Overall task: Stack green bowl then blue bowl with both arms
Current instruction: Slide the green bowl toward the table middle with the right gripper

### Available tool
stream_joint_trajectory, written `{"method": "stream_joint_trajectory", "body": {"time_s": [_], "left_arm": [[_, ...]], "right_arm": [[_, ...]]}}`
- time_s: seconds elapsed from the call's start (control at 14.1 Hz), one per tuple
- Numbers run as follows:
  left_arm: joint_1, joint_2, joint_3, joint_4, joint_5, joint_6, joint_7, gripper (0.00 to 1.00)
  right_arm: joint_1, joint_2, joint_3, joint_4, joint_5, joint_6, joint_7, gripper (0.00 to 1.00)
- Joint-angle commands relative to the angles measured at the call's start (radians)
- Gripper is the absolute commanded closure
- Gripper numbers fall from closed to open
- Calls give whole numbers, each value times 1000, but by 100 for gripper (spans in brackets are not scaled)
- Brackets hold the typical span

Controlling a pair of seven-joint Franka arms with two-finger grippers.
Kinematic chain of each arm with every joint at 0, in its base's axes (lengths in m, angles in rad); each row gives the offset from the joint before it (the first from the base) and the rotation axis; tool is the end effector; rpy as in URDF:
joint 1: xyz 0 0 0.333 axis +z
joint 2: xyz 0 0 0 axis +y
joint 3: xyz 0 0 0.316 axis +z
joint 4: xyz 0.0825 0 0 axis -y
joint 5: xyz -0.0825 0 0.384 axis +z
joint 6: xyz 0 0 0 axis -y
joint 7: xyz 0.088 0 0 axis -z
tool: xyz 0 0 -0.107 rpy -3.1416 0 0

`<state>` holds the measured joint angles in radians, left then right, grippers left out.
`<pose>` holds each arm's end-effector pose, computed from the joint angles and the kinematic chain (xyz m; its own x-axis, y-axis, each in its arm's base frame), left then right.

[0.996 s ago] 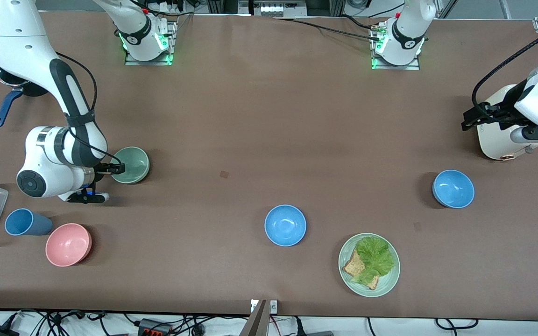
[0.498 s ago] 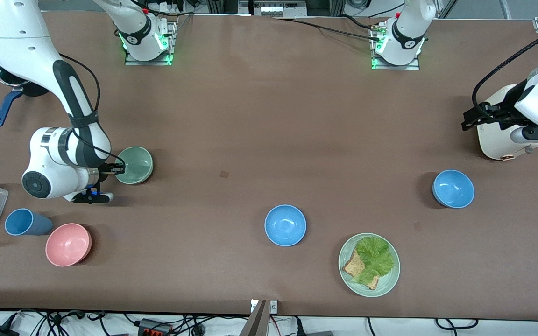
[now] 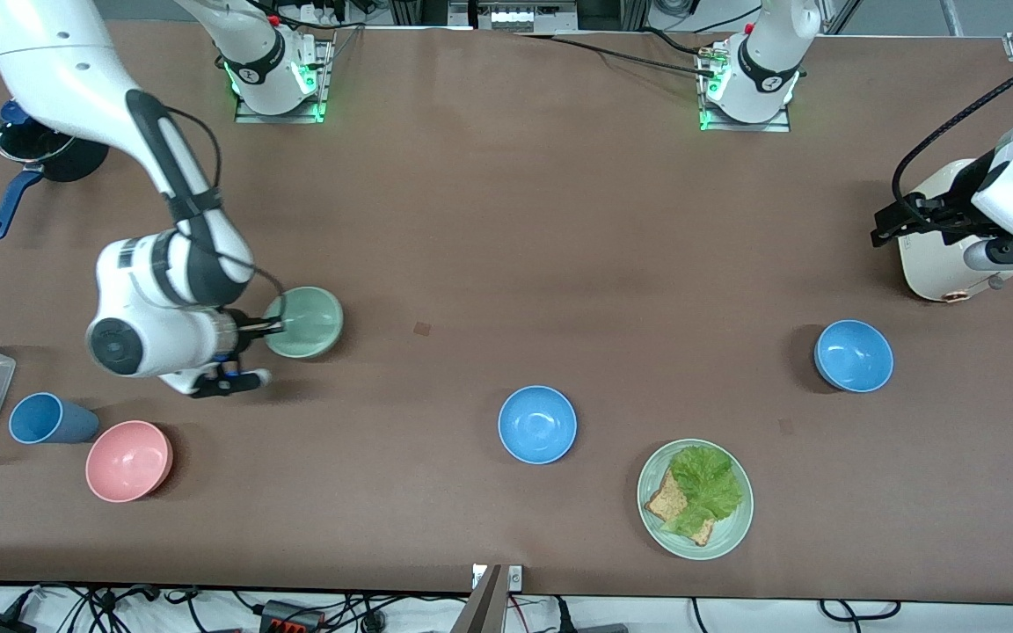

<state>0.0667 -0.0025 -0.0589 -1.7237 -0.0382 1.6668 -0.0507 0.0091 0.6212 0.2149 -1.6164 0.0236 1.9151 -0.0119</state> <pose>0.5558 0.0006 0.5617 0.9965 0.0621 -0.0563 0.0641 -0.9973 0.0348 0.6409 0.1323 0.2480 0.9280 0.2161 -0.3035 0.1787 -0.9730 -0.1463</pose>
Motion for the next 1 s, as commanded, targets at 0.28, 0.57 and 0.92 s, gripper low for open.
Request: {"method": "stream_joint_trajectory", "body": {"time_s": [0.28, 0.57, 0.92], "left_arm": [[2, 24, 4, 39, -48, -18, 3, 0], [15, 36, 4, 41, -46, -21, -6, 0], [15, 99, -1, 49, -42, -22, 9, 0]], "right_arm": [[256, 29, 26, 70, 19, 2, 258, 100], [360, 72, 26, 107, 102, 7, 386, 100], [442, 136, 26, 125, 144, 50, 421, 100]]}}
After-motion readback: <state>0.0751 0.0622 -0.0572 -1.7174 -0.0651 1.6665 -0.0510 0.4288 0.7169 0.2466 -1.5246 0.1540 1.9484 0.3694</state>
